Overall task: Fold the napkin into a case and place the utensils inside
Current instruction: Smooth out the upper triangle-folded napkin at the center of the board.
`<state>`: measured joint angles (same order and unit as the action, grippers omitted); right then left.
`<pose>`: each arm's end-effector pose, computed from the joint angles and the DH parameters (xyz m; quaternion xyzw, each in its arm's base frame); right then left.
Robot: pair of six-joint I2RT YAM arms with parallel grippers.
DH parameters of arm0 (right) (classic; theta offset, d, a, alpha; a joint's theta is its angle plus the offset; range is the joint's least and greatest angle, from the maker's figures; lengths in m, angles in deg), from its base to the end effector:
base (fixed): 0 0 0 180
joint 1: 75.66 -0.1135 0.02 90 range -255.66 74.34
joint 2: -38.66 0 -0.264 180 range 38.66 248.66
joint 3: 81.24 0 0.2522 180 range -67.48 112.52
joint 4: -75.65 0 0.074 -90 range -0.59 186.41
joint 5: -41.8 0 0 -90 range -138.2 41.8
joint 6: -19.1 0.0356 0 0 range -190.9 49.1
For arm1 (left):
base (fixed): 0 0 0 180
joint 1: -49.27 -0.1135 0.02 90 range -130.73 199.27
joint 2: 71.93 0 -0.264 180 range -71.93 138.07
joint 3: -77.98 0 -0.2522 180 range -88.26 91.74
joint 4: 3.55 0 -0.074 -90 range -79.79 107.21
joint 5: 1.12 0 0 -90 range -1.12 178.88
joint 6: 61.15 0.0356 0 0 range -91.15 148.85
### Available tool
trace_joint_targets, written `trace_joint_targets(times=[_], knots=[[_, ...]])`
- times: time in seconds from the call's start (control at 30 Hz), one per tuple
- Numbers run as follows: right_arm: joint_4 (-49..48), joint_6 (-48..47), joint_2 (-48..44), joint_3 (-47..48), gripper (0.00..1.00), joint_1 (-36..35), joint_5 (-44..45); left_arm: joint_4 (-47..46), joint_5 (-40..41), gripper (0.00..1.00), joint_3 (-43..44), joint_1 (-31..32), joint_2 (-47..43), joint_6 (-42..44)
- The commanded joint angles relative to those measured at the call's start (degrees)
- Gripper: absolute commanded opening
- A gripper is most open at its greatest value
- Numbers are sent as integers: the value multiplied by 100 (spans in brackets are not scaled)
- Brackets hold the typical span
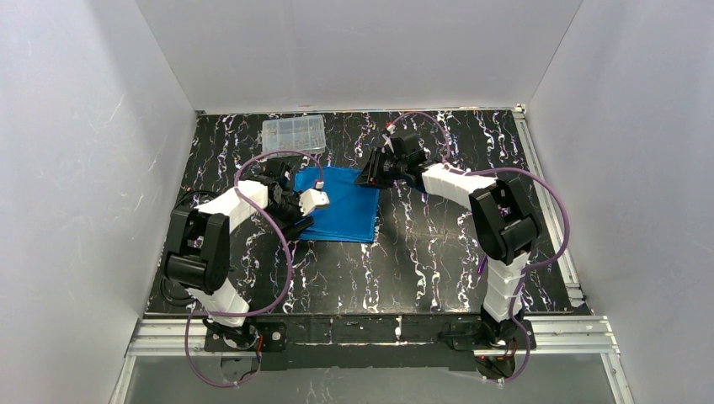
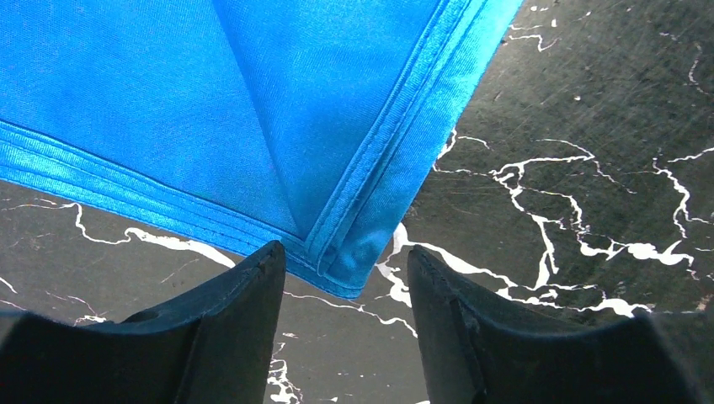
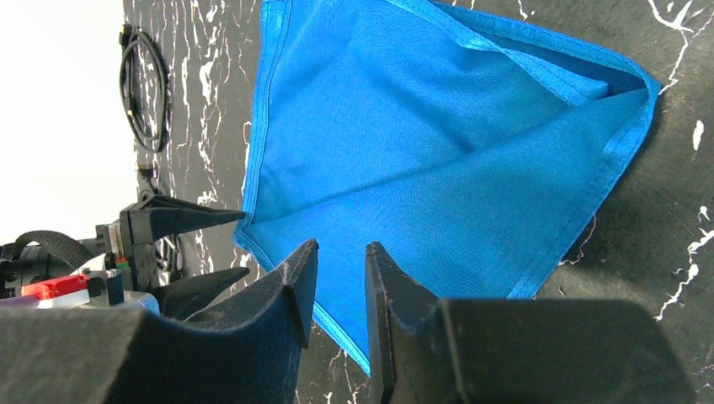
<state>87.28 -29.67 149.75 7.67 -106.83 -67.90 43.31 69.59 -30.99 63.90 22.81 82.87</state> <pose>0.3684 0.2369 0.2048 -0.0040 0.8729 0.3958 0.2853 0.2955 -0.0893 0.1737 0.5713 0.7866 -0.0994 0.2123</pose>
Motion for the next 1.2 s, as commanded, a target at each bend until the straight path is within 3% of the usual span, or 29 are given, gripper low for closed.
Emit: trace_joint_targets(times=[0.0, 0.7, 1.0, 1.17], knots=[[-173, -10, -258, 34, 35, 15, -84, 461, -267, 54, 264, -27, -197, 15], [-122, -28, -254, 26, 33, 17, -74, -204, 83, 16, 32, -48, -18, 26], [-134, -23, -271, 12, 33, 42, -59, -581, 233, 12, -236, -44, -240, 53], [-125, -27, -262, 24, 33, 74, -41, -725, 266, 0, -382, -40, -433, 123]])
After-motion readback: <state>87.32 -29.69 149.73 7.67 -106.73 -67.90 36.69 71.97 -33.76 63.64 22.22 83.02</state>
